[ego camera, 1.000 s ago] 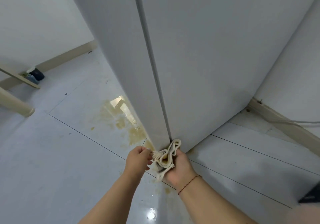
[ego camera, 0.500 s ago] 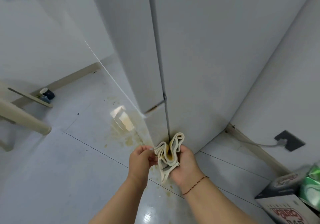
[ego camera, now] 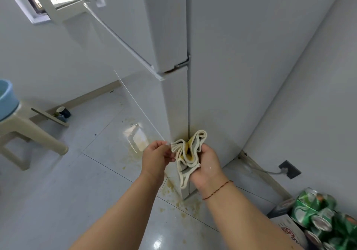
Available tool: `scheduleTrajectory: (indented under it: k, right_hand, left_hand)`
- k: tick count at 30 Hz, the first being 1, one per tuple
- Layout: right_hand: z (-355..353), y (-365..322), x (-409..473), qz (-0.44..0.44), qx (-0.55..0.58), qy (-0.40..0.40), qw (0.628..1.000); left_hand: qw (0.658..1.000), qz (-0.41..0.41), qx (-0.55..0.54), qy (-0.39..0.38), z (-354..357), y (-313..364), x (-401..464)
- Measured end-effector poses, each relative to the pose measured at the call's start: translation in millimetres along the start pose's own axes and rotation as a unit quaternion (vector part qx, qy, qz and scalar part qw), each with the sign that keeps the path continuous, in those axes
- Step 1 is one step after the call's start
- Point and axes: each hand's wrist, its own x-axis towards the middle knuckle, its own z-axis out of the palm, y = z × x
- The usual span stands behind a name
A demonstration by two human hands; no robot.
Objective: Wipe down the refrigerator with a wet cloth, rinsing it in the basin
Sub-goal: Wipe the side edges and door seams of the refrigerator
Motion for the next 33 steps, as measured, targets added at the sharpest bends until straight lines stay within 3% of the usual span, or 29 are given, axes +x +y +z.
scheduleTrajectory:
  k: [8, 11, 15, 20, 24, 30, 33]
  right_hand:
    - [31, -22, -72, -0.047, 0.02, -0.085, 0.995]
    - [40, -24, -89, -0.064, 0.011, -0.118, 0.991]
    - [49, -24, -105, -0.062, 0.003, -0.138, 0.988]
    - [71, -13, -116, -0.055, -0.051, -0.149, 0.986]
    - [100, 6, -117, -0.033, -0.074, -0.187, 0.979]
    - [140, 44, -87, -0.051, -0.073, -0.136, 0.987]
    - [162, 69, -72, -0.095, -0.183, -0.081, 0.975]
  left_hand:
    - [0.998, 0.003, -0.009, -0.07, 5, 50, -33]
    - [0.997, -0.056, 0.002, -0.061, 2, 62, -41]
    - [0.986, -0.121, 0.024, -0.11, -8, 86, -53]
    - [0.983, -0.097, 0.039, -0.151, -28, 111, -61]
    - [0.981, -0.078, -0.032, -0.175, -56, 135, -60]
    - [0.98, -0.054, -0.125, -0.147, -100, 168, -58]
    - [0.978, -0.03, -0.165, -0.124, -125, 185, -56]
